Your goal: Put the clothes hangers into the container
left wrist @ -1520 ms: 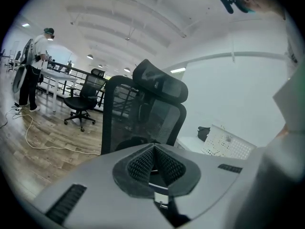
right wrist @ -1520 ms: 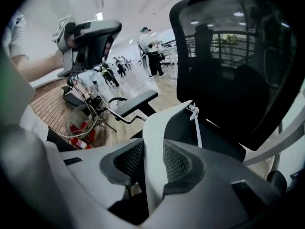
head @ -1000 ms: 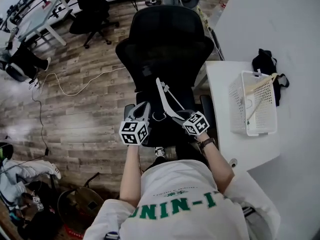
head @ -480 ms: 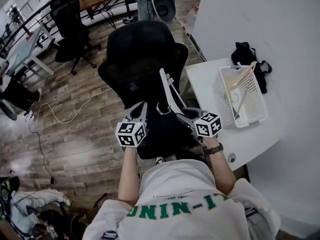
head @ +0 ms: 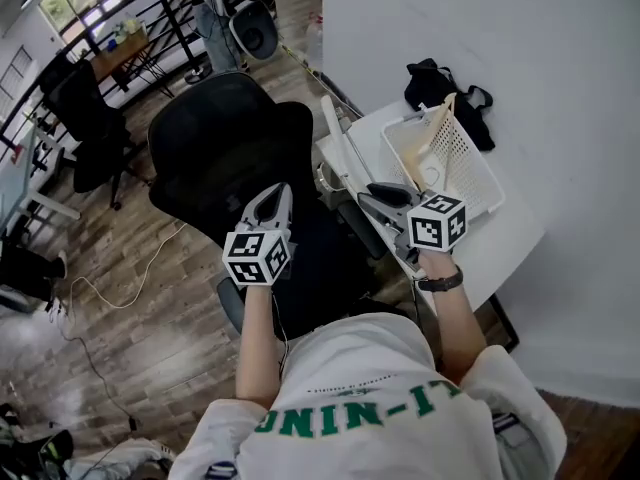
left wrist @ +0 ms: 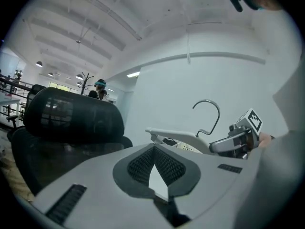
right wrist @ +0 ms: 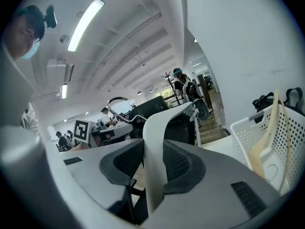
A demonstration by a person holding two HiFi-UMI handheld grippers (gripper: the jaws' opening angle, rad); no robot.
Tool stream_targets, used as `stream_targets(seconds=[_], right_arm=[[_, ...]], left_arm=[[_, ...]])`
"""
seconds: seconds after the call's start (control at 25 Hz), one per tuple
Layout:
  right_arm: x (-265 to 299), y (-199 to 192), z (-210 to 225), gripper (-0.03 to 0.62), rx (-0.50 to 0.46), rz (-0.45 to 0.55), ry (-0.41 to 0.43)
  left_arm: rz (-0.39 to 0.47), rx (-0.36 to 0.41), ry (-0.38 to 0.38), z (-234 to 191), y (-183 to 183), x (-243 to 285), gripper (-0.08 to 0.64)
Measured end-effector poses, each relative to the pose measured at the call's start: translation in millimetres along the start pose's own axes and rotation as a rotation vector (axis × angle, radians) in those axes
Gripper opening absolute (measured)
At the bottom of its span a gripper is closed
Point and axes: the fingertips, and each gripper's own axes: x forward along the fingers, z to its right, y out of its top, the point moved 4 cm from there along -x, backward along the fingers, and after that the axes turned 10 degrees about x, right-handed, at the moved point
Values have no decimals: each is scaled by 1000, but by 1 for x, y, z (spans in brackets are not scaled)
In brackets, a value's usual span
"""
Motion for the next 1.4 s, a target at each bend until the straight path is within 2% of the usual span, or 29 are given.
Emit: stream_targets(seconds=[0.16,0.36,0.72,0.92,1.08,1.24,1.4], right_arm=[[-29,36,12,143,-5,58,-29],[-65,74,29,143,-68,104,-127],[-113,105,117,144,-190,69,-442],[-102,98,171,144,-211,-6,-559],[-79,75,207,143,-172,-68,-575],[-65,54,231,146,-166,-112,-592],[-58,38,253,146,-115,-151,-612]], left_arm=[[22,24,-77,23,24,35,3],[37,58,-173,54,45,70,3],[77,105,-331,118,71,124,3],[61,122,-383,135,73,140,3],[40,128,-399,139,65,148,3],[27,133,-409,142,59,152,3],[16,130,-409,141,51,156,3]])
